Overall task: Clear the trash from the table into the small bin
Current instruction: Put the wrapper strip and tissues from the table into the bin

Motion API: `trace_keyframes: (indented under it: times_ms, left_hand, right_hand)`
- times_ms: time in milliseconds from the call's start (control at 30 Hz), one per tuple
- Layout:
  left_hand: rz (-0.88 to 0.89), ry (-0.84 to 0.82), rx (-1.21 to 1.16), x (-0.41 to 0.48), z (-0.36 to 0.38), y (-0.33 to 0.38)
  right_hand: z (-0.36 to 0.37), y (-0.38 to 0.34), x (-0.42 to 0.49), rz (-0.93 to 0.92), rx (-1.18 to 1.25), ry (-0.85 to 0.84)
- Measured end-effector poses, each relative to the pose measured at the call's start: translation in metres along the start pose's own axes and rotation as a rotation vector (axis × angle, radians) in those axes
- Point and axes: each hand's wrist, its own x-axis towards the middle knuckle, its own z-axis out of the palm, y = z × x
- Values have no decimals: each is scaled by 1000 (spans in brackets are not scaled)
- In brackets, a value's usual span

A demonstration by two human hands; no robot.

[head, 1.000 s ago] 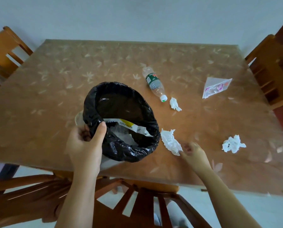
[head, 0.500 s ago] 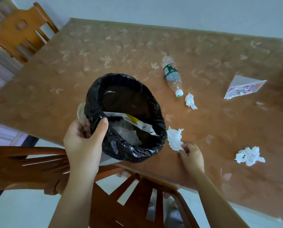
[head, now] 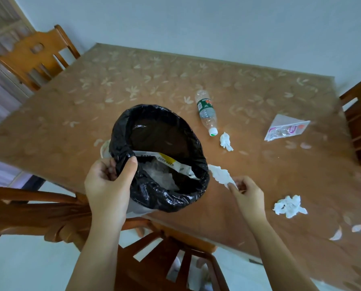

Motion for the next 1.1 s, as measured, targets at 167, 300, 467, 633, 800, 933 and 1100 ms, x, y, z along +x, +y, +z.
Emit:
trace_keyframes:
  times_ms: [167, 300, 467, 633, 800, 933, 1100]
  left_hand:
    - [-5, -24, -9, -23, 7, 11]
    - [31, -31, -21, -41, 10, 13]
    - [57, -22, -29, -70, 10, 21]
    - [111, -10, -3, -101, 7, 28]
    - [84, 32, -27, -124, -5, 29]
    - [70, 27, -67, -133, -13, 35]
    - [10, 41, -149, -150, -22, 37]
  right_hand:
    - [-36, -33, 3, -118, 75, 42]
    - [-53, -57, 1, -225, 139, 21]
    - [-56, -80, -9, -320, 124, -111]
    - [-50, -93, -22, -454, 27, -285]
    - [-61, -89, -42, -540, -47, -326]
    - [-84, -76, -59, -452, -12, -212]
    - [-111, -45, -94, -344, -11, -65]
